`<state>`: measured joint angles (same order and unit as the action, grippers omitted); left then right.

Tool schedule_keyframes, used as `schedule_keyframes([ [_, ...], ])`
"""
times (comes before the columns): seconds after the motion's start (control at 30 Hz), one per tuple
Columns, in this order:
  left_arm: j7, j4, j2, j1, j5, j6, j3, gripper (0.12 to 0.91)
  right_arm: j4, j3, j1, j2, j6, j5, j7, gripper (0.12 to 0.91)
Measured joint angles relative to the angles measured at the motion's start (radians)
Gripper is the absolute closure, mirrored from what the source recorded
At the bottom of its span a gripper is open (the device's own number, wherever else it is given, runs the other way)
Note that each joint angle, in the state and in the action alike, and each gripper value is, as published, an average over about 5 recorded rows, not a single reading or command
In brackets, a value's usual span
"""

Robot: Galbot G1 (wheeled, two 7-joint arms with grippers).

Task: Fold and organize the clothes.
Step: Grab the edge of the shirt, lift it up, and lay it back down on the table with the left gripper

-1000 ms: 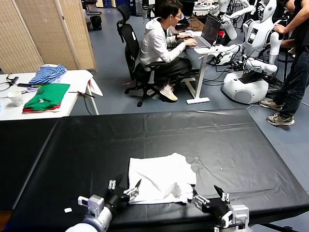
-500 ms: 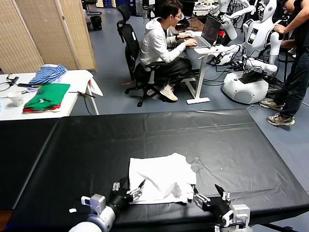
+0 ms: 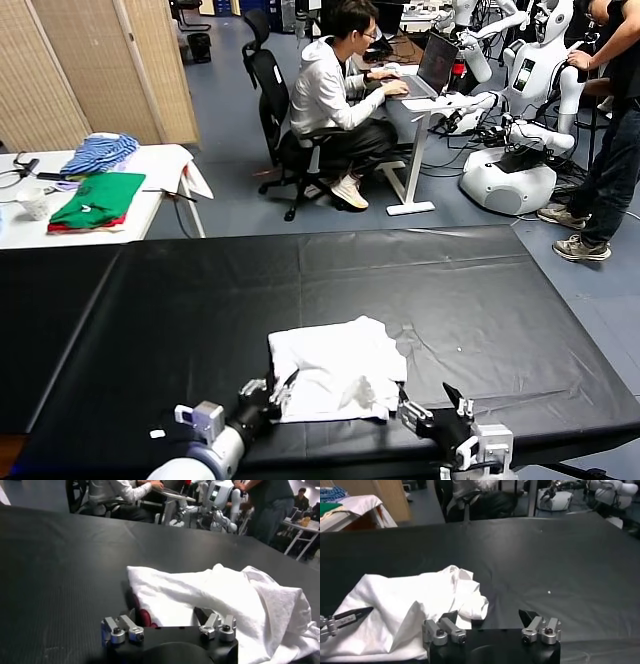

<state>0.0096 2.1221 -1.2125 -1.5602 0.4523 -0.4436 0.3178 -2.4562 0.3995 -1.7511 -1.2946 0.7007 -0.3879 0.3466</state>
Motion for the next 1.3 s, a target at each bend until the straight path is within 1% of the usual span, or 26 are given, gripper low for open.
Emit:
schedule_keyframes([
  [0.17,0.001,0.030,0.017,-0.003,0.017,-0.006,0.026,0.826,0.005,-0.001,0.005,0.000,-0.002,0.000,0.000,0.118],
  [0.27,0.006,0.048,0.031,-0.010,0.008,-0.016,0.052,0.826,0.006,0.001,0.007,0.000,-0.005,0.000,0.001,0.118],
  [0.33,0.014,0.058,0.043,-0.016,-0.025,-0.013,0.080,0.826,0.007,0.004,0.007,0.000,-0.009,0.000,0.001,0.118],
  [0.43,0.025,0.072,0.072,-0.020,-0.101,0.002,0.143,0.826,0.010,0.005,0.010,0.001,-0.015,0.000,0.002,0.118],
  [0.5,0.030,0.082,0.097,-0.018,-0.159,0.019,0.199,0.826,0.014,0.005,0.013,0.002,-0.017,-0.001,0.002,0.118],
  [0.57,0.041,0.088,0.125,-0.014,-0.223,0.045,0.261,0.826,0.019,0.004,0.018,0.003,-0.017,-0.002,0.002,0.118],
  [0.67,0.065,0.092,0.171,-0.004,-0.344,0.105,0.362,0.826,0.024,0.002,0.027,0.004,-0.017,-0.003,0.003,0.118],
  [0.73,0.072,0.093,0.197,0.004,-0.449,0.155,0.427,0.826,0.027,0.002,0.032,0.004,-0.017,-0.004,0.003,0.118],
  [0.83,0.067,0.095,0.215,0.014,-0.635,0.231,0.499,0.826,0.030,0.001,0.036,0.002,-0.017,-0.004,0.004,0.118],
  [0.93,0.052,0.098,0.211,0.009,-0.834,0.308,0.521,0.826,0.034,0.001,0.037,-0.002,-0.018,-0.004,0.005,0.118],
  [1.03,0.042,0.094,0.192,-0.005,-1.029,0.387,0.497,0.826,0.037,0.001,0.037,-0.007,-0.018,-0.004,0.006,0.118],
  [1.13,0.050,0.077,0.166,-0.037,-1.206,0.453,0.435,0.826,0.037,0.002,0.037,-0.008,-0.018,-0.004,0.007,0.118],
  [1.23,0.072,0.041,0.140,-0.091,-1.353,0.490,0.352,0.826,0.037,0.008,0.036,-0.008,-0.019,-0.004,0.008,0.118],
  [1.3,0.086,0.013,0.125,-0.130,-1.409,0.489,0.291,0.826,0.037,0.012,0.036,-0.008,-0.019,-0.004,0.010,0.118],
])
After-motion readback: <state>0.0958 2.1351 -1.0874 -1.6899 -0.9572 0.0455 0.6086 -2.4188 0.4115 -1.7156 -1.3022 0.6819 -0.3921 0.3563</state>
